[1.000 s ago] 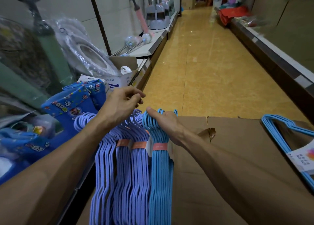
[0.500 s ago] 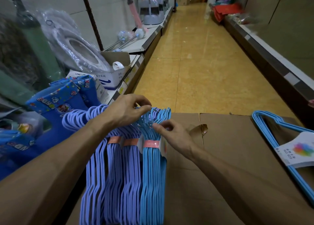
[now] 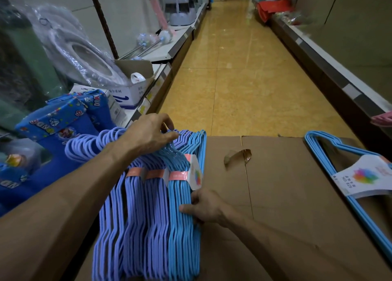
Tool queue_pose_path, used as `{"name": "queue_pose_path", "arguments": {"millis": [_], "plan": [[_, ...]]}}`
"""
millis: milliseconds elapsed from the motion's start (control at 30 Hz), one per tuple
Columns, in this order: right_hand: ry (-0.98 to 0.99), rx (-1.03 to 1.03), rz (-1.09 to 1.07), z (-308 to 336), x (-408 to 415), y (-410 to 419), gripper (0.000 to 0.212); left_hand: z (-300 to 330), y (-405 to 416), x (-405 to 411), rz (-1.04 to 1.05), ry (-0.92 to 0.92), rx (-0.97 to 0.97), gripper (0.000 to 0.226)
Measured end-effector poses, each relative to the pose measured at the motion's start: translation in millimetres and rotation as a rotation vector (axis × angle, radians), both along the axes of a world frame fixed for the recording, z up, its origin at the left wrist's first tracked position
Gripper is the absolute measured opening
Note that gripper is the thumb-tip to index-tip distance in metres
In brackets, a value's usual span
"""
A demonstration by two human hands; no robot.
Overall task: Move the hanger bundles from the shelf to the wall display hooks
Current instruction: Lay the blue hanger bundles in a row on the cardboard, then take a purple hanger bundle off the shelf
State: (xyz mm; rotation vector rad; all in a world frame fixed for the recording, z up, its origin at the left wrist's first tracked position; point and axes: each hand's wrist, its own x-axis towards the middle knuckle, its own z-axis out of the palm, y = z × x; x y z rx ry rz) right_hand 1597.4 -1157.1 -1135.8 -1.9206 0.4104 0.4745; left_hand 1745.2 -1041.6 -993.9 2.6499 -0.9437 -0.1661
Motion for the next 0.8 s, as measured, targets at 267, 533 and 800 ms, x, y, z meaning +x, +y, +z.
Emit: {"name": "queue_pose_path", "arguments": {"millis": [267, 533, 800], "plan": [[0.019, -0.026, 0.025, 1, -20, -30, 0.030, 4, -32, -12, -0.036, 0.000, -0.167, 0.023], [-0.116, -0.194, -0.256, 20, -108, -149, 0.021, 8, -116, -53, -0.083, 0.209, -0.486, 0.014], [-0.156, -0.590, -0.793, 40, -224, -286, 0.005, 9, -195, -114, -0.242, 0.397, -0.508, 0.016]]}}
